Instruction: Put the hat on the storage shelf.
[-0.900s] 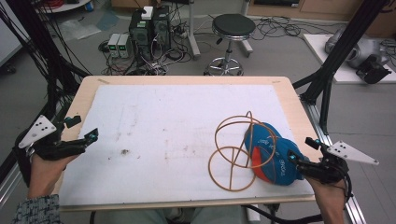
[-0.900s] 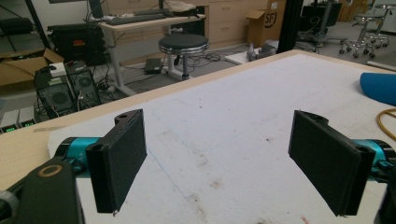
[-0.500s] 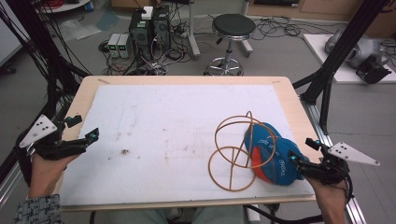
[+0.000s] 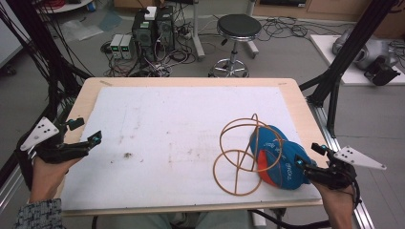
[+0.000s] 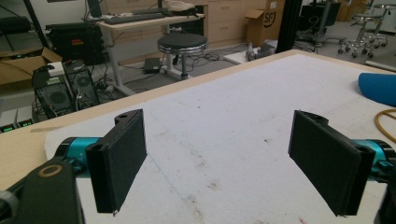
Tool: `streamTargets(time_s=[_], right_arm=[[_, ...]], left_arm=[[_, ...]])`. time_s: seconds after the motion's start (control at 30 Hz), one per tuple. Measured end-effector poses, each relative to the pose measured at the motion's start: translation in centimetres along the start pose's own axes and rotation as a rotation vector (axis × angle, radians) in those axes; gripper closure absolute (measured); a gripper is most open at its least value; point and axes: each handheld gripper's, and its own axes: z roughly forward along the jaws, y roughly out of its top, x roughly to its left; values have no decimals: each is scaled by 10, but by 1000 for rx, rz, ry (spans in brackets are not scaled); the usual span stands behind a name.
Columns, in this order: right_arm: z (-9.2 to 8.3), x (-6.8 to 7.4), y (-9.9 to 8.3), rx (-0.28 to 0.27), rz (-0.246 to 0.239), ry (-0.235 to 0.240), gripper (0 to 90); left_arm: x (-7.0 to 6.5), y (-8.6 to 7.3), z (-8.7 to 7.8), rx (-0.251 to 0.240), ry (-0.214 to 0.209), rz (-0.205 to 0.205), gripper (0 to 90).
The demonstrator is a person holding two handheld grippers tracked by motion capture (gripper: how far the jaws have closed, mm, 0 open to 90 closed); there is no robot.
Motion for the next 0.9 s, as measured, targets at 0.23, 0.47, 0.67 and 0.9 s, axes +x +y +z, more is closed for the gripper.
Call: streamTargets(time_s=[0.23, 0.47, 0.67, 0.9], right_arm=[[4, -2, -8, 33, -3, 1, 234], [8, -1, -14, 57, 2, 13, 329], [8, -1, -16, 69, 2, 0, 407], [9, 0, -17, 68, 11, -34, 534]], left_arm=[[1, 0, -1, -3, -1, -2, 195], [1, 0, -1, -3, -2, -3, 195], [1, 0, -1, -14, -9, -6, 195], [1, -1, 2, -14, -13, -8, 195]])
